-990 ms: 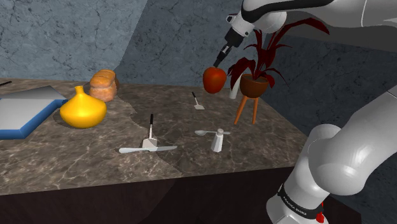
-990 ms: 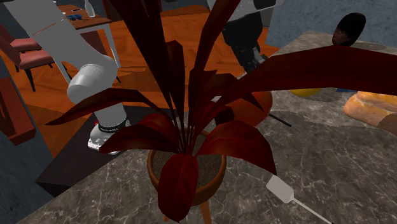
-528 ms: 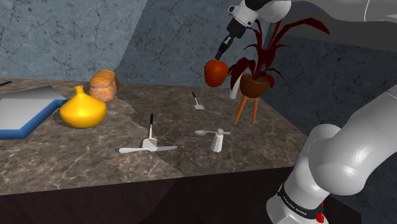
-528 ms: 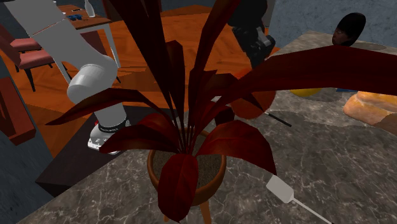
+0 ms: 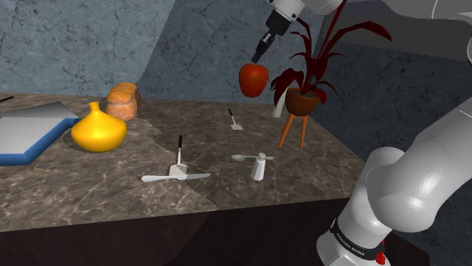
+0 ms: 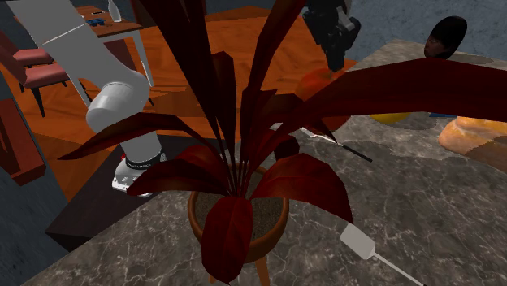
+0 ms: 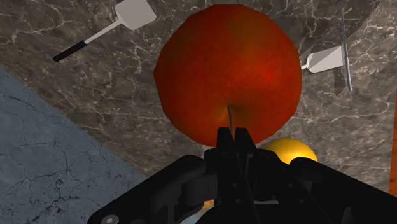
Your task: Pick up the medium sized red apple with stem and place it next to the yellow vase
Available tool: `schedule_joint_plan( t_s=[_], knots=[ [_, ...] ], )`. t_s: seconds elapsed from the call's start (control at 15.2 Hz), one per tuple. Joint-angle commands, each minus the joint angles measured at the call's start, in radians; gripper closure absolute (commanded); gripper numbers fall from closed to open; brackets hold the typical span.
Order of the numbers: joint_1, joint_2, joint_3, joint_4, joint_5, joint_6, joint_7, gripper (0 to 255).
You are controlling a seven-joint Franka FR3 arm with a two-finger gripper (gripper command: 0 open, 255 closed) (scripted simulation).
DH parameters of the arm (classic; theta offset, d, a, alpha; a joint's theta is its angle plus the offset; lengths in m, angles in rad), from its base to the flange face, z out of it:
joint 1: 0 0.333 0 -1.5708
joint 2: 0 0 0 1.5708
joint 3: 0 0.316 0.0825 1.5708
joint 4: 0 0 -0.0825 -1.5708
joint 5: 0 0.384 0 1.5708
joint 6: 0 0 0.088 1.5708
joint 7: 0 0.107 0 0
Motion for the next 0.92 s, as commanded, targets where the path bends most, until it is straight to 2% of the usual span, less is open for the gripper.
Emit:
schedule_joint_plan(
  t_s=[0.0,0.46,0.86],
  knots=[
    [0.014,0.011,0.035,0.002,-0.003,0.015,0.049,255],
    [0.064,0.082,0.141,0.05,-0.013,0.053,0.204,255],
    [0.11,0.177,0.219,0.139,-0.029,0.068,0.333,255]
  ],
)
